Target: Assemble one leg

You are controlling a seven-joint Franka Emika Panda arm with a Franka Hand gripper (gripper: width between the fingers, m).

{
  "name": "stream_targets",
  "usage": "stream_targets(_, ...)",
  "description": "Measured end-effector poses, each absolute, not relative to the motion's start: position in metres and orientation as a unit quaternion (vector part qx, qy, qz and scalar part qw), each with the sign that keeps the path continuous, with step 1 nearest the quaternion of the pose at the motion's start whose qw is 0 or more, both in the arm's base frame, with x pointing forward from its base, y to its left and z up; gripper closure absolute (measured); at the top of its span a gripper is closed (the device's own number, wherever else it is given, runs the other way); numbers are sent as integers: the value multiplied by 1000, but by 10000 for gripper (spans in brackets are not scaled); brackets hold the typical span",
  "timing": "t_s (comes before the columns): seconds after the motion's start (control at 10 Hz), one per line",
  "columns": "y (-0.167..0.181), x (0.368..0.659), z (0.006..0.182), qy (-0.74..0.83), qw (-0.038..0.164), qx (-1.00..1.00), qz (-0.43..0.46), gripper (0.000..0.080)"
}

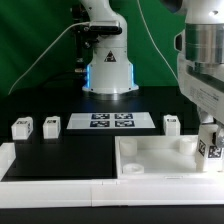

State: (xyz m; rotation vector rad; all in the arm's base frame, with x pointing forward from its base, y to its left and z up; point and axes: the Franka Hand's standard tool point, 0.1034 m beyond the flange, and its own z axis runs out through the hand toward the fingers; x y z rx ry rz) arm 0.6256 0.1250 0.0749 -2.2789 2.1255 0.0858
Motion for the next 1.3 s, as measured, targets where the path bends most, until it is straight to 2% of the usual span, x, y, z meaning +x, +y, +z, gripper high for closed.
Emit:
stream_targets(0.2,125,625,75,678,12,-734,28,506)
stream_targets(0.3,126,625,75,668,13,-744,27,434)
stream_targets(0.4,126,625,75,665,13,-746,27,238)
stream_targets(0.5,126,625,75,641,14,-767,27,177)
stream_targets(0.7,124,626,74,521,16,-853,25,153)
stream_targets(1.3,122,625,74,202,20,-979,19,151)
